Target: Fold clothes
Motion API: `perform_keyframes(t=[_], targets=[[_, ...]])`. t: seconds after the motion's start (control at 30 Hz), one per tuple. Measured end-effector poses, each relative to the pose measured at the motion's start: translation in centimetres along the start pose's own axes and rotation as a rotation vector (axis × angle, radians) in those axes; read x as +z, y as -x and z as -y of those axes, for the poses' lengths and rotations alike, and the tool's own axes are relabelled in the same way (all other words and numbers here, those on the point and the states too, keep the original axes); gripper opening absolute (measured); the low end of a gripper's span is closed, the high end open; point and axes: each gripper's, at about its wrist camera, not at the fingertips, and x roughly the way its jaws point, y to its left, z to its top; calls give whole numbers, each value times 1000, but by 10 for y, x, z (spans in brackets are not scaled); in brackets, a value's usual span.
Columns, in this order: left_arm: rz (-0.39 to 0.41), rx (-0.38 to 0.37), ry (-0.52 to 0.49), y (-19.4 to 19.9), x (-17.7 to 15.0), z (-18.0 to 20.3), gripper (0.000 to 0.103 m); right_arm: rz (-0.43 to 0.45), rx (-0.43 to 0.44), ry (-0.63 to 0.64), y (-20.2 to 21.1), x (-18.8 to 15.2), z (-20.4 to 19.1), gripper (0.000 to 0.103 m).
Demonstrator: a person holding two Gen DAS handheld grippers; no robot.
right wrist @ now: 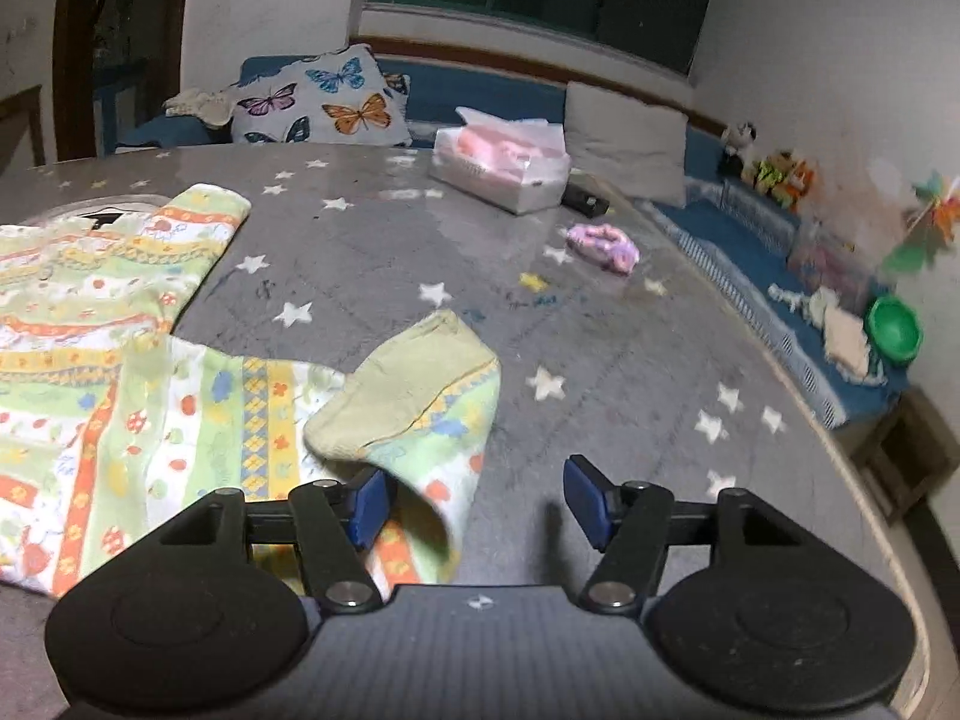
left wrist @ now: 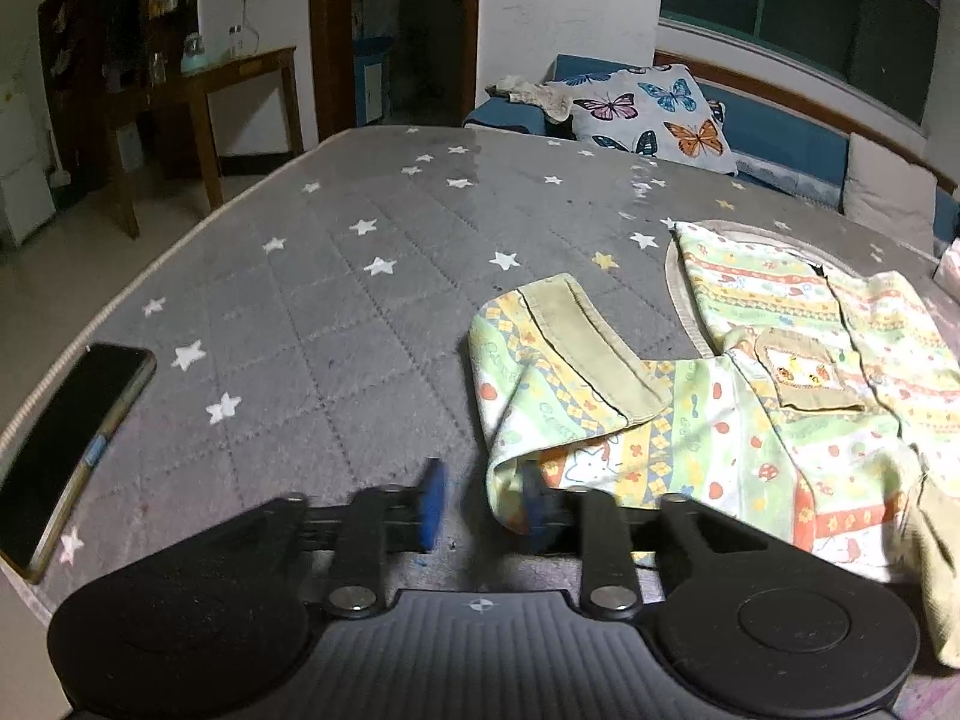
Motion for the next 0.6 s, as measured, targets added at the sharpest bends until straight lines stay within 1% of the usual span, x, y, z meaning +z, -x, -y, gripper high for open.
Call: perform_keyframes(t=[0.03, 0.1, 0.17, 0.3, 0.4, 0.53, 0.6], targets=[[8, -2, -17, 0, 1, 3, 36, 9, -15, -27, 0, 3, 7, 63], [24, -5, -51, 1, 2, 10, 47, 27, -46, -82, 1, 8, 20, 66], [40, -8, -85, 1, 4, 16, 51, 41, -71, -133, 2, 12, 33, 71], [72, -14, -152, 2, 7, 29, 51, 41, -96, -195, 6, 12, 54, 72], [86, -27, -203, -2, 9, 40, 50, 47, -109, -170, 9, 9, 52, 73], [80, -67, -270, -19, 11, 56, 47, 50, -61, -129, 11, 11, 33, 75], [68, -75, -277, -30, 11, 60, 46, 52, -36, -108, 12, 12, 24, 75]])
